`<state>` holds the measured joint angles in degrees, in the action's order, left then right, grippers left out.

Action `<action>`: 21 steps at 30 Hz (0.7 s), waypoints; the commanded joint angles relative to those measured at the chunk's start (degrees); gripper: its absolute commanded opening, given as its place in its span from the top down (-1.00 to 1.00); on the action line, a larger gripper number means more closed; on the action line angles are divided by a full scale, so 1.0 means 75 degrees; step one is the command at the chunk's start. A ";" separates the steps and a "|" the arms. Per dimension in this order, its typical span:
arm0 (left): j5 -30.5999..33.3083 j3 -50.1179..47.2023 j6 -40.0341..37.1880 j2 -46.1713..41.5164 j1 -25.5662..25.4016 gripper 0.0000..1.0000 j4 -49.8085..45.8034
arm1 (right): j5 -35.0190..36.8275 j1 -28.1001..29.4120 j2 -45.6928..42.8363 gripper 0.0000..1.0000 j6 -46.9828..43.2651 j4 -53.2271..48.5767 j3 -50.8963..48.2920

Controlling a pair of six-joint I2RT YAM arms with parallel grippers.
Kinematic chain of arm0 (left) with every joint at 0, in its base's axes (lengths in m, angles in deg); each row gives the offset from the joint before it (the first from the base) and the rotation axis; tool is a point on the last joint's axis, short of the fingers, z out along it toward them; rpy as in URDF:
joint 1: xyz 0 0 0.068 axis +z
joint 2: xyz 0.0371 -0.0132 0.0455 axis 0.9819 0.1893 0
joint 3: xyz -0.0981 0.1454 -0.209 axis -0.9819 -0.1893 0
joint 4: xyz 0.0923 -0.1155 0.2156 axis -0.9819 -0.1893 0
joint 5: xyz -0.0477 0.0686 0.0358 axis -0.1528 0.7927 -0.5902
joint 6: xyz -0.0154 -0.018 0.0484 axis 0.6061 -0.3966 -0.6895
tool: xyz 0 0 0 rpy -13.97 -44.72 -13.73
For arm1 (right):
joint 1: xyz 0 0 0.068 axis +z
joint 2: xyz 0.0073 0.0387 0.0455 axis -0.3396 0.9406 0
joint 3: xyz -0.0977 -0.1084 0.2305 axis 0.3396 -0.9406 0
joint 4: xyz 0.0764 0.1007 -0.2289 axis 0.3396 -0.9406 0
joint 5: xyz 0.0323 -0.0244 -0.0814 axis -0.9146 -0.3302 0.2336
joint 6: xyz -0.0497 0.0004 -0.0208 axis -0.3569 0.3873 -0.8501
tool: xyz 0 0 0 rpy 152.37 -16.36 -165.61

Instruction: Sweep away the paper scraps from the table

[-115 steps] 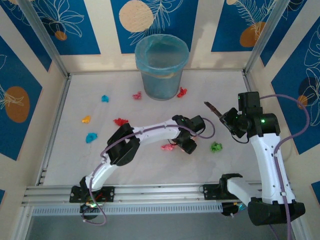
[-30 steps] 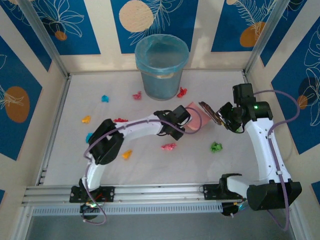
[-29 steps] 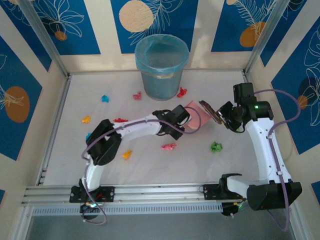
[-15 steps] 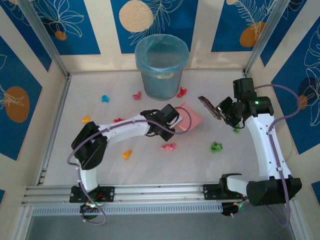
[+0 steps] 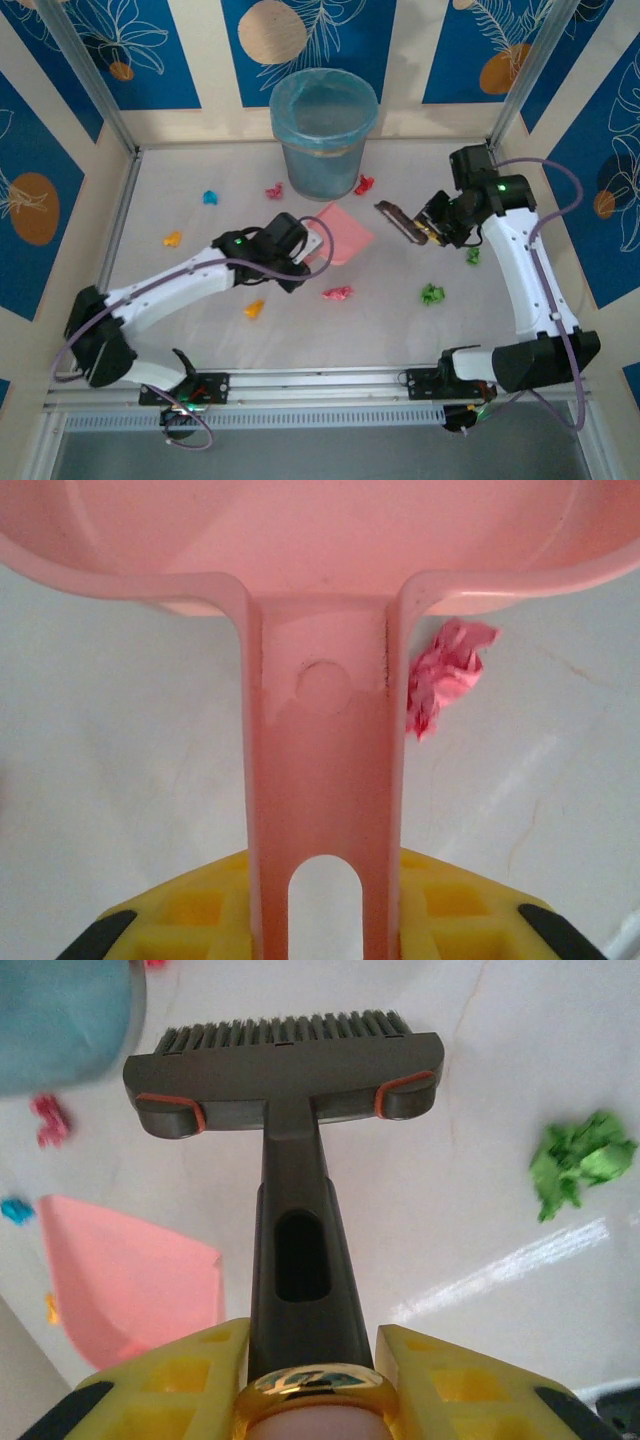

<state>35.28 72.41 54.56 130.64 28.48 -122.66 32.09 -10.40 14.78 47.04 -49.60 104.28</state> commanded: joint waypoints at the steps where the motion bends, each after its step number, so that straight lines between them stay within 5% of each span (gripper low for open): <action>1: 0.0079 -0.0401 0.0057 -0.0815 0.0021 1.00 -0.1236 | -0.0920 0.0532 0.0204 1.00 -0.0031 -0.0323 0.0418; 11: 0.0390 -0.0283 0.1279 -0.2153 -0.0154 1.00 -0.2816 | -0.3217 0.0965 0.0669 1.00 0.0028 -0.0782 0.1464; 21: -0.0109 -0.0275 0.2103 -0.2336 -0.0154 1.00 -0.3494 | -0.5548 0.0868 0.0024 1.00 0.1196 -0.0570 -0.0103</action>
<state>36.24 69.29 67.76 114.51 27.80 -145.61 -0.39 -4.43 17.05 52.00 -54.04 106.79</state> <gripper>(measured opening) 0.262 0.325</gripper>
